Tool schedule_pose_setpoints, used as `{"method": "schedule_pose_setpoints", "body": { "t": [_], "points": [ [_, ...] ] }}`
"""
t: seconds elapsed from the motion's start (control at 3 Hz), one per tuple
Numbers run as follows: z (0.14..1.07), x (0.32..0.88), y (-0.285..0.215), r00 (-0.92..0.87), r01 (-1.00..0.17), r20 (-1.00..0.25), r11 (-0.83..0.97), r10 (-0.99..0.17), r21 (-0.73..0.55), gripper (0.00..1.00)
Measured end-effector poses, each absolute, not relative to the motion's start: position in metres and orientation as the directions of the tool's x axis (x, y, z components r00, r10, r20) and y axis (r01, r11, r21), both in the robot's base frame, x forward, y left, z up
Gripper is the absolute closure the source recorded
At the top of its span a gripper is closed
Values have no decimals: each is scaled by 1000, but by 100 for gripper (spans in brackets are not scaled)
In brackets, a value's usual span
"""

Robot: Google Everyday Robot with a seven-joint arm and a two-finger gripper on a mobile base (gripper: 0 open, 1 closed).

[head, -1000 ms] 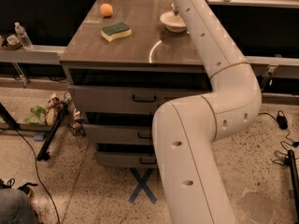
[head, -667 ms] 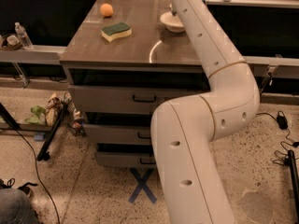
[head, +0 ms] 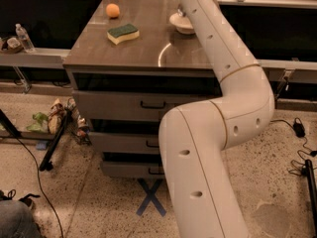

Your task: Place redbull can into paper bowl

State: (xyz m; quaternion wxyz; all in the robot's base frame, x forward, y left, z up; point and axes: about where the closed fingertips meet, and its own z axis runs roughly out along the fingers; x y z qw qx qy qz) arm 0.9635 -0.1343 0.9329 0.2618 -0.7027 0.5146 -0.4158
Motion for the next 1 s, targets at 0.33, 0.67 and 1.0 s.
{"method": "schedule_pose_setpoints", "body": {
  "t": [0.33, 0.67, 1.0],
  "points": [
    [934, 963, -134, 128, -505, 324, -342, -937, -792, 0],
    [935, 962, -132, 134, -506, 329, -350, -935, -788, 0],
    [950, 954, -139, 138, -501, 310, -336, -941, -798, 0]
  ]
}}
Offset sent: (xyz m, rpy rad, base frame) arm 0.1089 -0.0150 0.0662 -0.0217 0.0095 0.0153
